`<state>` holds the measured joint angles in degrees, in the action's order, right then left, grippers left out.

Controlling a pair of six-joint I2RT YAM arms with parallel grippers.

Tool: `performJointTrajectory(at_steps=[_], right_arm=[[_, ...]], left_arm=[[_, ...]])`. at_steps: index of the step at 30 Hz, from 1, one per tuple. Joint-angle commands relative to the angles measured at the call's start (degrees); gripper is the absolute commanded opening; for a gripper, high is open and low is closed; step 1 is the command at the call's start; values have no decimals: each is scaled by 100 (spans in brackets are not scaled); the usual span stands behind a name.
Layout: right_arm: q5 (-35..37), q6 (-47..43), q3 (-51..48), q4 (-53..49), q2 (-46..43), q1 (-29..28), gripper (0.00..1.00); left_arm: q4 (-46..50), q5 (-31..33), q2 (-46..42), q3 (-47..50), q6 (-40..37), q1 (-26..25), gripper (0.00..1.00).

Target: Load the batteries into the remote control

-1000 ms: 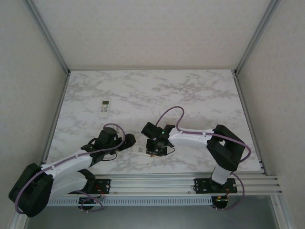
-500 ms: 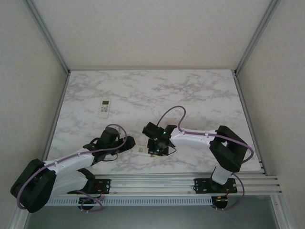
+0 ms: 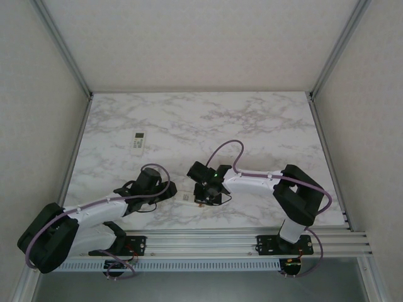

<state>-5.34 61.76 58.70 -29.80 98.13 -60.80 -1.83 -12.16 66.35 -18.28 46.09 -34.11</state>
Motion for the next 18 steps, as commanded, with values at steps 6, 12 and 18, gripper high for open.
performJointTrajectory(at_steps=[6,12,18], right_arm=[[1156,-763,-208,501,356,-19,11],[1695,-1177,-205,621,307,-2,11],[1225,-1048,-165,544,-186,-2,14]], left_arm=[[-452,-707,445,53,79,-310,53],[-447,-647,433,44,68,-317,53],[-424,-562,366,29,142,-325,56]])
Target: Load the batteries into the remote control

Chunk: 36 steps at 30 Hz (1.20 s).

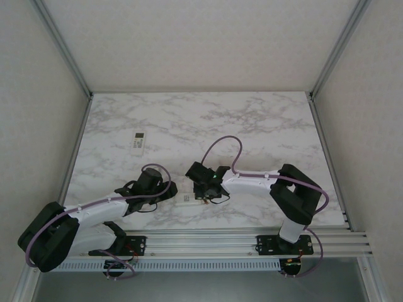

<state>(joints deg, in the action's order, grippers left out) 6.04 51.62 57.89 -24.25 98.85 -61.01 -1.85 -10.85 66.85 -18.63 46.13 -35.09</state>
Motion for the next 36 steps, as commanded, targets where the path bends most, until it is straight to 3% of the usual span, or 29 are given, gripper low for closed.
performJointTrajectory(at_steps=[1,10,18,25,36], right_arm=[[59,-4,-101,-51,-358,19,15],[65,22,-386,-443,-1182,11,23],[-403,-759,-549,-487,-995,11,27],[-984,-689,-471,-150,-551,16,22],[-691,-666,-284,-392,-312,-17,14]], left_arm=[[-422,-690,299,59,150,-226,57],[-360,-672,346,-75,162,-269,59],[-316,-708,437,-176,165,-378,60],[-422,-732,492,-100,304,-507,60],[-539,-720,447,-23,440,-604,59]])
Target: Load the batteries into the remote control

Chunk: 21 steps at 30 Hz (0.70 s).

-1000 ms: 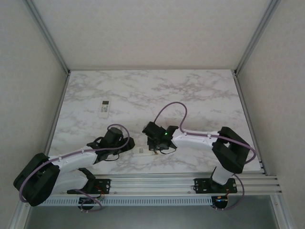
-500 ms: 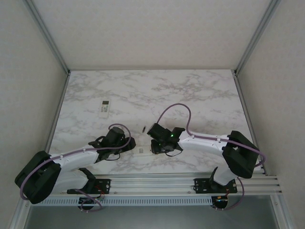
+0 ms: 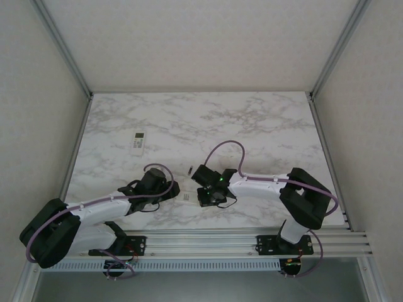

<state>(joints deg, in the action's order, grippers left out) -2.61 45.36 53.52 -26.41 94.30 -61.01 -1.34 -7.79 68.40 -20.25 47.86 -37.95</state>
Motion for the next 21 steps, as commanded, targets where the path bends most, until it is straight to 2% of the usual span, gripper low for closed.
performJointTrajectory(at_steps=[1,11,15,21], right_arm=[[228,4,203,-243,178,-16,13],[-24,547,668,-377,707,-11,12],[-134,768,669,-171,826,-16,12],[93,894,585,315,862,32,12]], left_arm=[[-634,-1045,308,153,289,-337,59],[-1147,-1327,376,378,552,-616,48],[-1259,-1346,368,443,614,-634,44],[-1316,-1344,376,486,645,-643,43]])
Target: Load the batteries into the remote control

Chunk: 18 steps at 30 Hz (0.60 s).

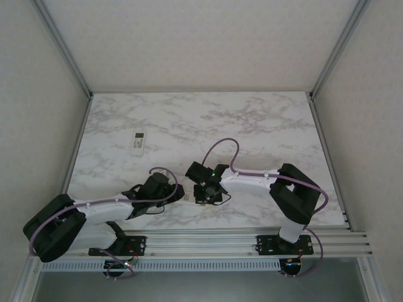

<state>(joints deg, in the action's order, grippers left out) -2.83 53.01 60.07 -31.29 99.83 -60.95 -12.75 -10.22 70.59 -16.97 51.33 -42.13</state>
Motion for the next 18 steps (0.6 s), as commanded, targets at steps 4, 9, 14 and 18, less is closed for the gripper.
performJointTrajectory(at_steps=[4,9,14,18], right_arm=[[231,209,-396,1578,268,85,11],[-73,847,-1233,3189,98,321,11],[-356,957,-1182,3449,382,383,11],[-796,1322,-1194,3915,674,438,11]], left_arm=[[-179,-1064,182,159,293,-232,43],[-200,-1059,192,159,301,-234,43],[-286,-1087,309,138,281,-234,42],[-341,-1095,403,140,298,-234,42]])
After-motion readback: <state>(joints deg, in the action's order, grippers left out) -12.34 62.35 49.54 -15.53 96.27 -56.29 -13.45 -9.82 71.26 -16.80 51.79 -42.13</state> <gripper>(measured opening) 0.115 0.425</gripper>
